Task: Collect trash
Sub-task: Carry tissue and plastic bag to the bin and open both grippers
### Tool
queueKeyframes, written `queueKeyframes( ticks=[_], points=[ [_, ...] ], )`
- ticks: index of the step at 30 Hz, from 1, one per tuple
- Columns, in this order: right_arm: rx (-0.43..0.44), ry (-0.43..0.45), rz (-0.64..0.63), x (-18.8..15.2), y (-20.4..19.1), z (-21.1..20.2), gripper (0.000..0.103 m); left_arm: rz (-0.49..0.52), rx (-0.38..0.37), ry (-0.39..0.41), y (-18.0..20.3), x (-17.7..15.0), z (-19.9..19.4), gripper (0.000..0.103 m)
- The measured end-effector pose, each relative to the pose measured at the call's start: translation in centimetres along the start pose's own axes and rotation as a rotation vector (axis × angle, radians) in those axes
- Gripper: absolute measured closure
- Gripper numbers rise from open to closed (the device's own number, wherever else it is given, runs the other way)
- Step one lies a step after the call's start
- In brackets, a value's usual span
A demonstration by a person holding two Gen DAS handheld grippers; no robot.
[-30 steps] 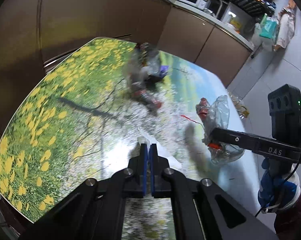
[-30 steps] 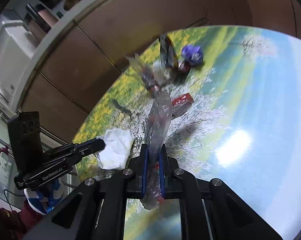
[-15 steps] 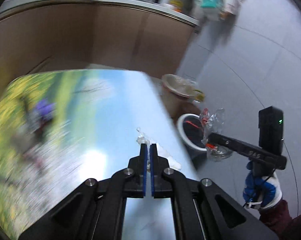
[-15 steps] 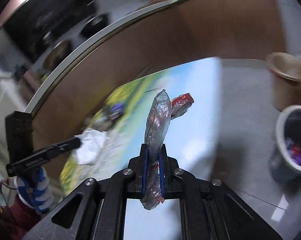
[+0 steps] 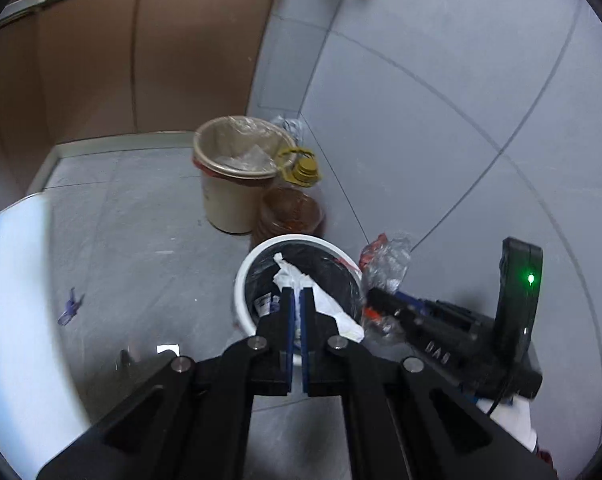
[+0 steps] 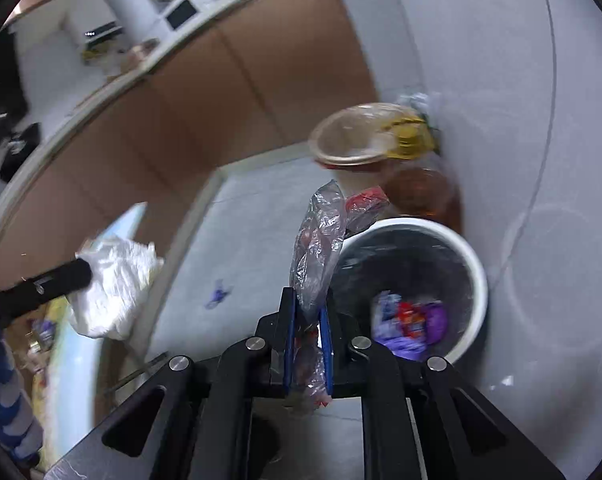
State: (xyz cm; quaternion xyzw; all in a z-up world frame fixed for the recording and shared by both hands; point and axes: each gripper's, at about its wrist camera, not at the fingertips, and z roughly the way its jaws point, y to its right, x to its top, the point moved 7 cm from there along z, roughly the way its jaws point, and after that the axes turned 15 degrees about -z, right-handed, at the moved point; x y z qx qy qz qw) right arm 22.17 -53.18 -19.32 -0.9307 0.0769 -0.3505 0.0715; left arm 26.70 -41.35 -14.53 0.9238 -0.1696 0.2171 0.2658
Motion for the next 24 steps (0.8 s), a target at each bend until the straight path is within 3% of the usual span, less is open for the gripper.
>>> queueKeyframes(
  ticks=[4,8,11,17,24],
  points=[
    [-0.061,-0.050,0.018,-0.4,3.0,3.4,0.083,-0.028,0.006,-0.058,0.9,0.9,6.1,0.099],
    [-0.112,-0.076,0.037,-1.1,5.0,5.3,0.055,-0.055,0.014,-0.124,0.2,0.1,10.2,0.099],
    [-0.120,-0.077,0.061,-1.5,5.7,5.5,0.055,-0.076,-0.003,-0.155,-0.5,-0.8,11.4,0.099],
    [-0.111,-0.053,0.078,-2.1,5.6,5.0,0.055,-0.100,-0.037,-0.144,-1.3,-0.8,9.6,0.098],
    [-0.079,-0.004,0.077,-1.5,2.7,2.6,0.055,-0.108,-0.067,-0.095,-0.7,0.7,7.7,0.098]
  ],
)
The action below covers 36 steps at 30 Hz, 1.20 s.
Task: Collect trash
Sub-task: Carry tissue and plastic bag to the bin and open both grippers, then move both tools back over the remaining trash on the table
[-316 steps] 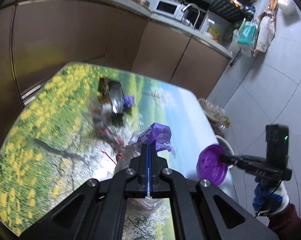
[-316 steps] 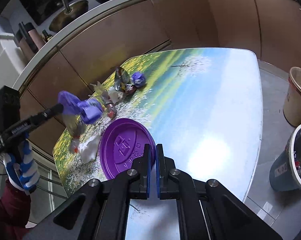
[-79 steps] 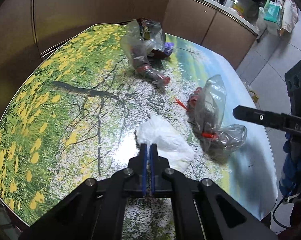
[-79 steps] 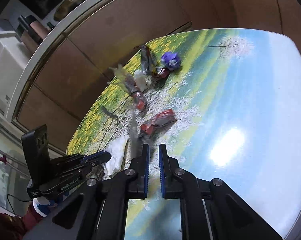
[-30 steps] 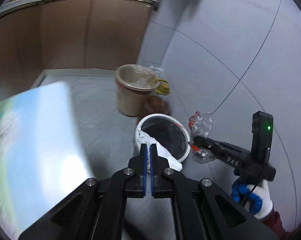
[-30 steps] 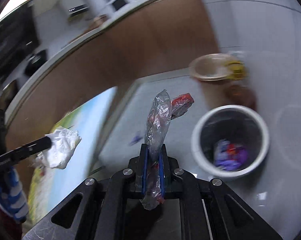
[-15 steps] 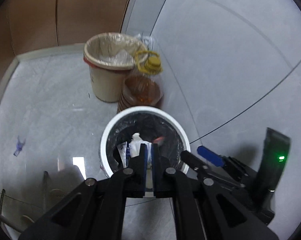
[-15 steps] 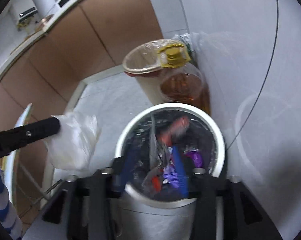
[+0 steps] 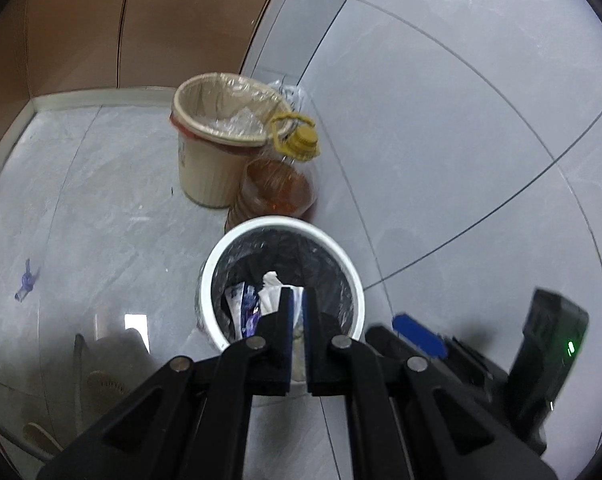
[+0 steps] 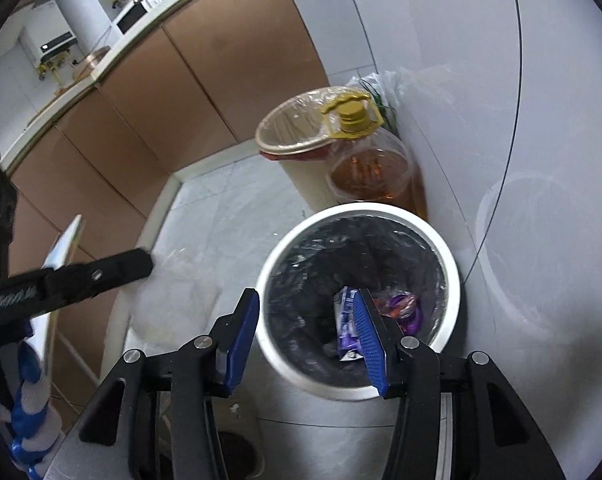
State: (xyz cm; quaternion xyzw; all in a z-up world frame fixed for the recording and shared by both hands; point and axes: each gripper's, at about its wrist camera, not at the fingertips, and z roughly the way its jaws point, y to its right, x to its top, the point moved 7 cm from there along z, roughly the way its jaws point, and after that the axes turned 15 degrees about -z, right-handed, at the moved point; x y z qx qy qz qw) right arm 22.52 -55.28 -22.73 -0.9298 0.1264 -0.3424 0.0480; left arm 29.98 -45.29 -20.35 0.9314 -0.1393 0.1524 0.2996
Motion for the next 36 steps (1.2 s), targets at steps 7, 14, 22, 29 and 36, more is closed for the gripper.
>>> queueKeyframes(
  ticks=[7,14,22,29,36],
  points=[
    [-0.069,0.038,-0.031,0.0,-0.2,-3.6,0.053,0.022,0.042,-0.042,1.1,0.8,3.6,0.098],
    [-0.083,0.043,-0.052,-0.4,-0.6,-3.9,0.053,0.004,0.069,-0.084,0.2,0.6,6.4,0.060],
    [-0.075,0.026,-0.058,-1.6,-0.9,-3.2,0.052,0.015,0.024,-0.097,0.8,-0.4,6.0,0.060],
    [-0.052,0.065,-0.028,-1.4,-1.7,-5.2,0.052,0.014,0.001,0.016,1.2,-0.1,-1.0,0.060],
    [-0.002,0.132,-0.107,0.0,-6.6,-10.0,0.051,-0.016,-0.009,0.206,-0.9,-0.2,-13.9,0.060]
  ],
)
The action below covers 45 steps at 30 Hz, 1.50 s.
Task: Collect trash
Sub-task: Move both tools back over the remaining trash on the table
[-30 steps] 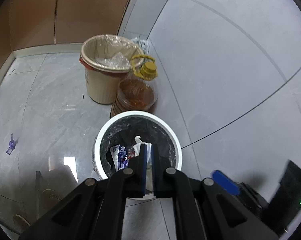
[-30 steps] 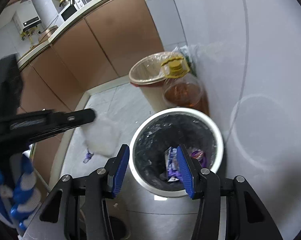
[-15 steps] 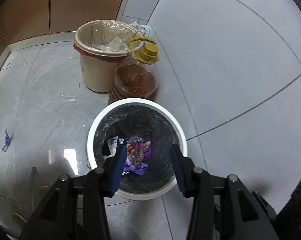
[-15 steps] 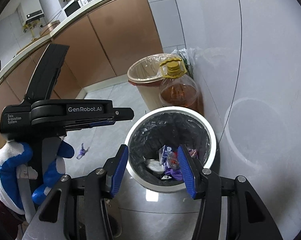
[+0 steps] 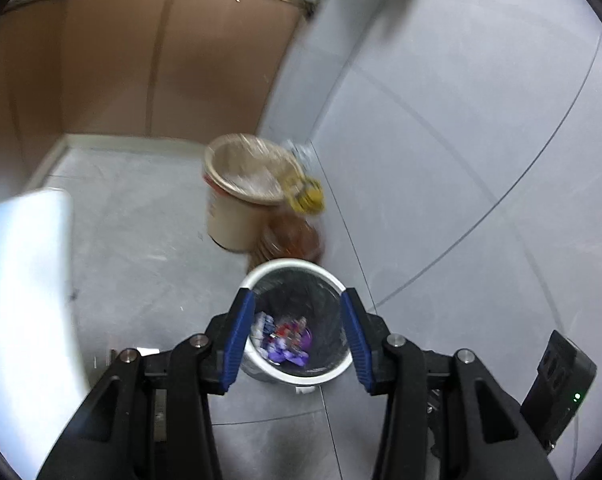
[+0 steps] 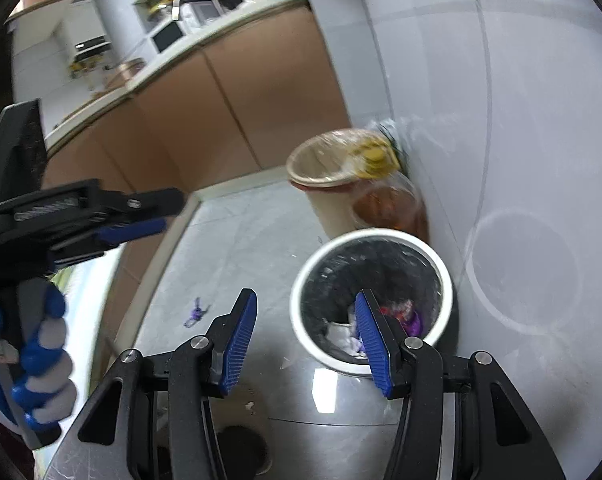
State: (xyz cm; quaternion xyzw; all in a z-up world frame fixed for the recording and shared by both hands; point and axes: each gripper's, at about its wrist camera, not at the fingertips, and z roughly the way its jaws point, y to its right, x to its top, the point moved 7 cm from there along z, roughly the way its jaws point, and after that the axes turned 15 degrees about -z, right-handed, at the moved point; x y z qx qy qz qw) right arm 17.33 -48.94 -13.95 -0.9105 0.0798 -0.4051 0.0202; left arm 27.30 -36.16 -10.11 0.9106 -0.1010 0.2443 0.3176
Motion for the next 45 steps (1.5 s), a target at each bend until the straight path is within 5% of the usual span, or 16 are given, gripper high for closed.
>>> queueKeyframes(
  ticks=[6,10,22,34,45],
  points=[
    [0.101,0.062,-0.094,2.2,-6.4,-3.9,0.048,-0.028,0.057,0.179,-5.8,0.1,-12.3,0.060],
    [0.168,0.105,-0.132,3.1,-10.6,-5.9,0.048,-0.043,0.170,0.293,-11.0,-1.1,-19.8,0.060],
    [0.260,0.152,-0.295,4.8,-22.7,-10.6,0.046,-0.200,0.399,0.499,-26.5,-7.8,-37.6,0.060],
    [0.315,0.131,-0.414,5.6,-32.0,-9.2,0.045,-0.253,0.468,0.568,-33.0,-10.9,-43.0,0.060],
    [0.383,0.124,-0.439,6.0,-33.7,-7.1,0.044,-0.269,0.517,0.575,-33.5,-10.1,-42.8,0.060]
  ],
)
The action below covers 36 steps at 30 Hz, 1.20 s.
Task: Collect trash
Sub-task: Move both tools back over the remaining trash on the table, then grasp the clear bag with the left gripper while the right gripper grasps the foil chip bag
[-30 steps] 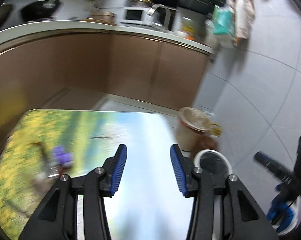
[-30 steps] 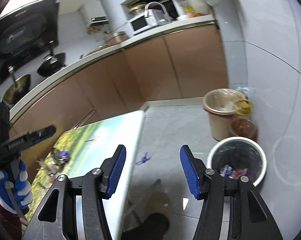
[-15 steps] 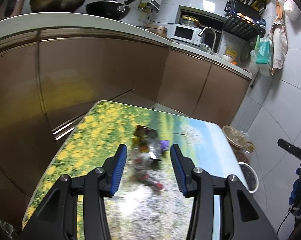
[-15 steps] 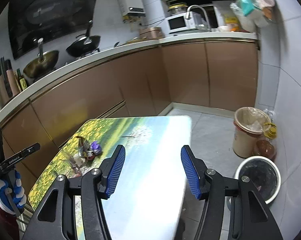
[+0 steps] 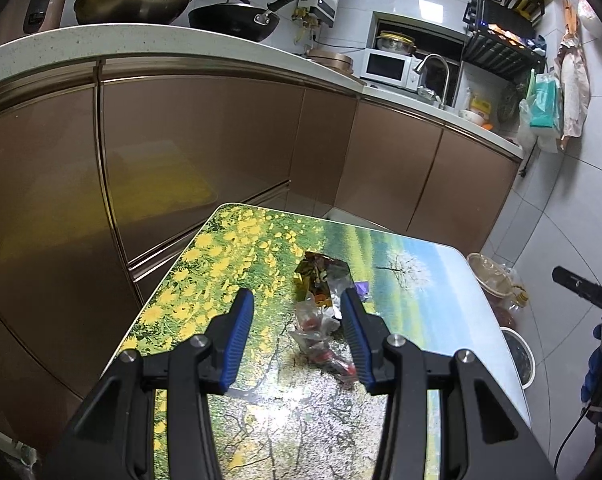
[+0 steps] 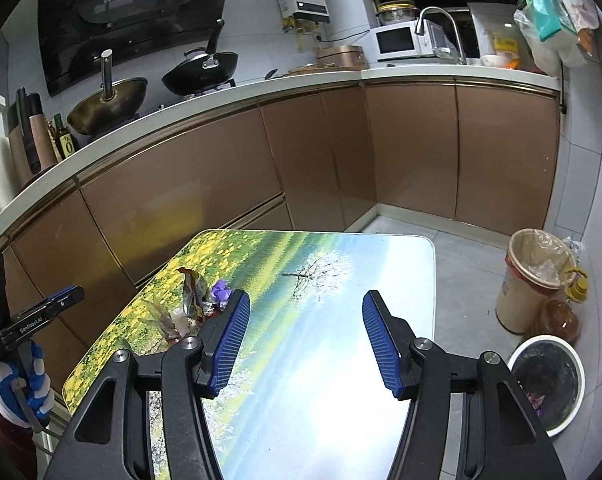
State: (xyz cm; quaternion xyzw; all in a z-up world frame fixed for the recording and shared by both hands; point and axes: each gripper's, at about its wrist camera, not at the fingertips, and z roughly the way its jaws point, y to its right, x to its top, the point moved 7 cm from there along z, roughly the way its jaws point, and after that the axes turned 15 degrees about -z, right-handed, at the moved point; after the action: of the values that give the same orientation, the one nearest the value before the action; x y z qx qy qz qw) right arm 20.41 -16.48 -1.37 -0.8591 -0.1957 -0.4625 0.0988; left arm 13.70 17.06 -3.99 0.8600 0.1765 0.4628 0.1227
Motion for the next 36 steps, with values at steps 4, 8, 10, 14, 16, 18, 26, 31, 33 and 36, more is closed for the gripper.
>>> queueKeyframes(
  ticks=[4,8,10,14,16,18,26,31,33,36],
  points=[
    [0.024,-0.013,0.002,-0.8,1.2,0.8,0.044,-0.016,0.017,-0.012,1.2,-0.1,1.4,0.060],
    [0.045,-0.024,0.005,-1.5,3.0,1.6,0.044,-0.021,0.028,-0.023,2.8,-0.3,2.7,0.060],
    [0.053,-0.033,0.005,-1.8,3.5,2.1,0.044,-0.019,0.029,-0.029,3.7,-0.6,3.4,0.060],
    [0.072,-0.048,-0.013,-2.1,4.5,2.8,0.044,-0.008,0.031,-0.047,5.5,-1.5,4.5,0.060],
    [0.084,-0.052,-0.022,-2.2,4.8,3.0,0.044,-0.008,0.027,-0.055,6.0,-1.9,4.7,0.060],
    [0.096,-0.058,-0.031,-2.4,4.7,3.2,0.044,-0.007,0.031,-0.061,6.3,-2.2,5.0,0.060],
    [0.152,-0.092,-0.069,-3.4,1.9,3.7,0.044,-0.043,0.044,-0.084,4.1,-2.4,5.8,0.060],
    [0.177,-0.122,-0.086,-3.5,-0.8,5.6,0.044,-0.062,0.046,-0.136,1.0,-3.9,7.0,0.060],
    [0.182,-0.128,-0.099,-3.1,-2.1,6.4,0.044,-0.075,0.040,-0.164,-0.3,-4.6,7.7,0.060],
    [0.211,-0.145,-0.101,-2.4,-4.3,8.4,0.044,-0.094,0.032,-0.203,-1.8,-5.6,8.8,0.060]
  ],
)
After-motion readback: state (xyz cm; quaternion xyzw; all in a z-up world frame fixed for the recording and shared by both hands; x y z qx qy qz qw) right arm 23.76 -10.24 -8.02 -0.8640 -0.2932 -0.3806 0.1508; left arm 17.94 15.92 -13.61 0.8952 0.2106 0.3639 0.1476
